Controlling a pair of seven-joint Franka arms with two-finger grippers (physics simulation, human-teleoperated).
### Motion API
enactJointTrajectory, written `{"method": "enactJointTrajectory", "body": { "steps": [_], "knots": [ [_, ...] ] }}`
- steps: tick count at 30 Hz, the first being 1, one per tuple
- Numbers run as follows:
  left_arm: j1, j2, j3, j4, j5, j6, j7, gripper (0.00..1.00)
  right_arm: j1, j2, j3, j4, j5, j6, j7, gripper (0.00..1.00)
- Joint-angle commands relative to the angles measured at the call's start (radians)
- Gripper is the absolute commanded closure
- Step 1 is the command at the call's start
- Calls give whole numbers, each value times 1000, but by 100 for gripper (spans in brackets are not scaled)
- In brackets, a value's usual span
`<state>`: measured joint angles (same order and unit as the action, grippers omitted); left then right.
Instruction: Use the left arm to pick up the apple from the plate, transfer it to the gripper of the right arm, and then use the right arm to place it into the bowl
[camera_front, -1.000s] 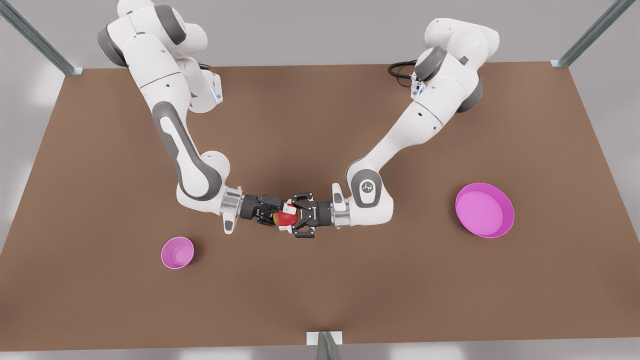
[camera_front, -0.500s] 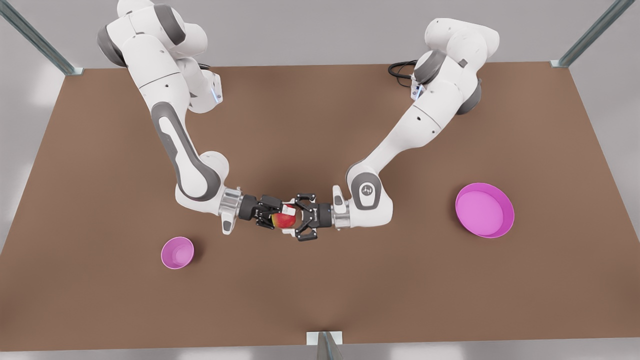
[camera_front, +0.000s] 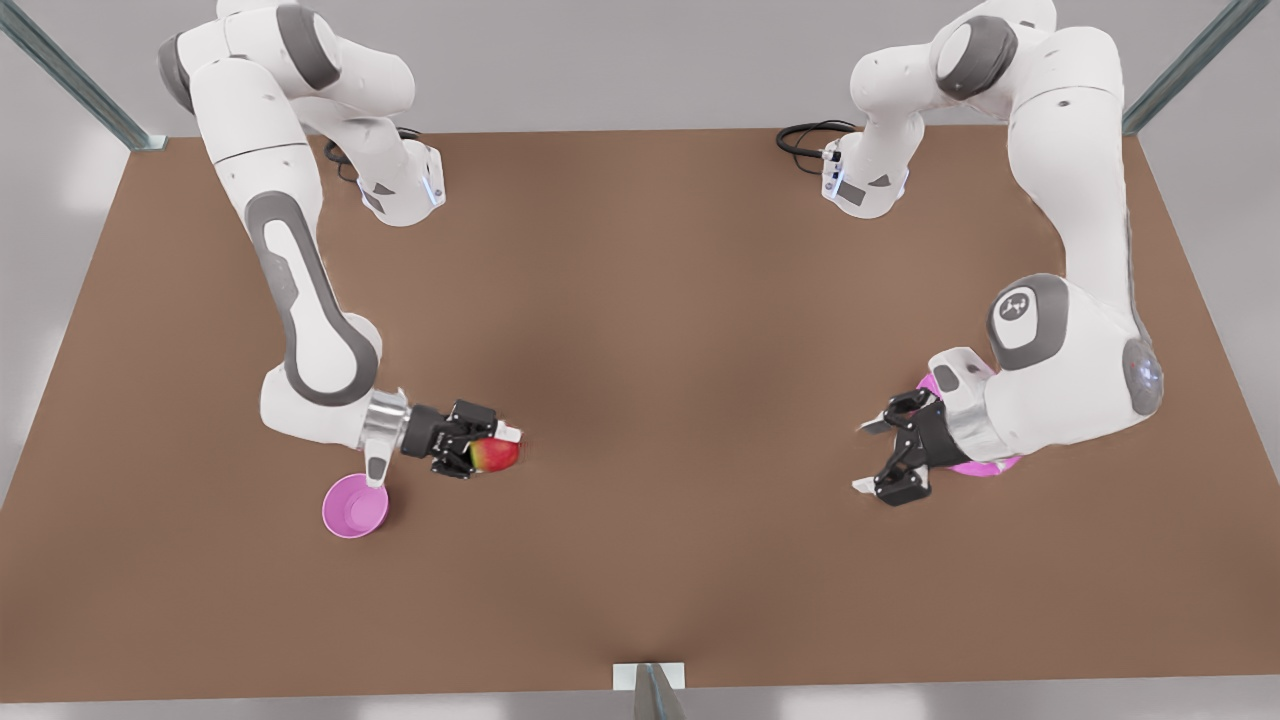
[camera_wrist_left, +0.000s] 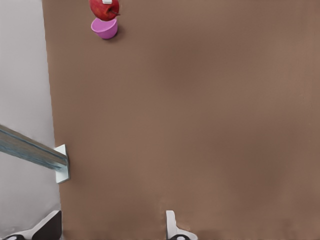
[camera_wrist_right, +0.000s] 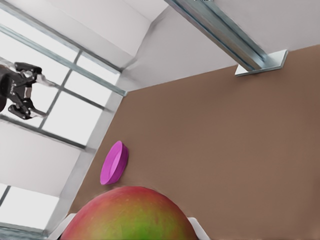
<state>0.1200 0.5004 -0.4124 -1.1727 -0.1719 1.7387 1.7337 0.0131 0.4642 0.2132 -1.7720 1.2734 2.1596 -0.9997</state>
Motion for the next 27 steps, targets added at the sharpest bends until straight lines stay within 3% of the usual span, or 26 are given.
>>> {"method": "enactJointTrajectory", "body": {
  "steps": [1, 2, 3, 4, 5, 9, 17, 27],
  "knots": [
    [4, -104, 0, 1, 393, -478, -1527, 0, -27, -1, -5, 11, -262, -107, 116, 31],
    [13, -183, 21, 1, 384, -470, -1680, 0, -42, -1, -6, 40, -353, -110, 167, 31],
    [-69, -310, 242, -85, 211, -420, -1677, 0, -68, 1, -8, 63, -443, -132, 179, 31],
    [-163, -446, 403, -269, 121, -311, -1669, 0, -97, 5, -8, 92, -548, -132, 181, 31],
    [-161, -465, 405, -306, 123, -268, -1669, 0, -111, 7, -8, 106, -601, -132, 182, 31],
    [-161, -327, 406, -134, 127, -288, -1677, 0, -128, 73, -28, 128, -782, -73, 182, 31],
    [-140, -304, 412, -136, 129, -286, -1671, 0, -130, 134, -84, 178, -1011, 57, 164, 30],
    [-141, -275, 411, -136, 127, -272, -1669, 0, -162, 214, -86, 181, -1049, 187, 102, 30]
  ]
}}
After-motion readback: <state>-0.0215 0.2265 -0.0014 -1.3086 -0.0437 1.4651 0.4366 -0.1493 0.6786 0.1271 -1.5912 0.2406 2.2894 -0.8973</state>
